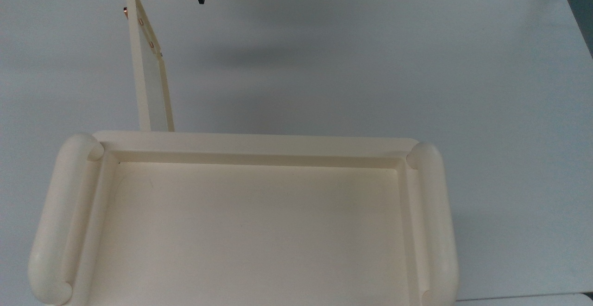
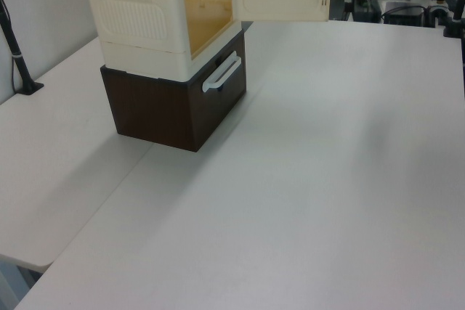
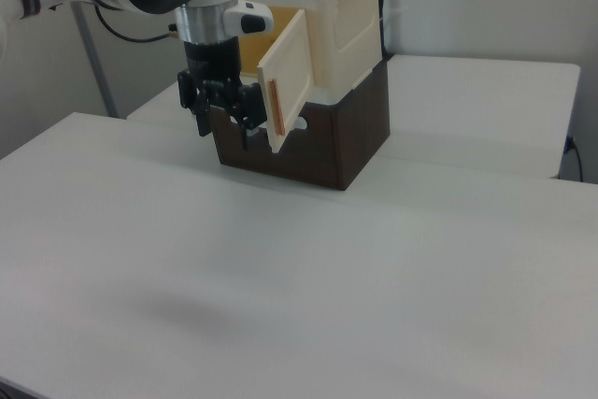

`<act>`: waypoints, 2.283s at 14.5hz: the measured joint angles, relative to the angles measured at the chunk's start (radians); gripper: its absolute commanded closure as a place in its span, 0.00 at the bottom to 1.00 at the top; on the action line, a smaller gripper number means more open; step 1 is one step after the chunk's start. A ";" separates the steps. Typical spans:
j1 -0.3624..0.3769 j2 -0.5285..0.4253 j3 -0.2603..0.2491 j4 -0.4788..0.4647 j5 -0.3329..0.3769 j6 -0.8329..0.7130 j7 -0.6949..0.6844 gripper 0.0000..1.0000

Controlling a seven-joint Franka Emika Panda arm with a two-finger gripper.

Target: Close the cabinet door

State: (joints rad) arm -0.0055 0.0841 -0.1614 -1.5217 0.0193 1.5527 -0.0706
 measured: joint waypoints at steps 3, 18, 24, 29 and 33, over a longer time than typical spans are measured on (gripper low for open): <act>0.000 0.000 -0.002 0.000 0.000 0.000 0.001 0.00; 0.011 0.007 -0.003 0.000 0.000 -0.005 0.001 0.44; 0.011 0.008 -0.017 0.001 0.000 -0.060 -0.171 0.98; 0.008 0.015 -0.086 0.006 -0.001 0.043 -0.657 1.00; 0.006 0.024 -0.135 0.011 -0.001 0.302 -0.941 0.99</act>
State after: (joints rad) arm 0.0000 0.1078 -0.2961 -1.5109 0.0184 1.8551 -1.0119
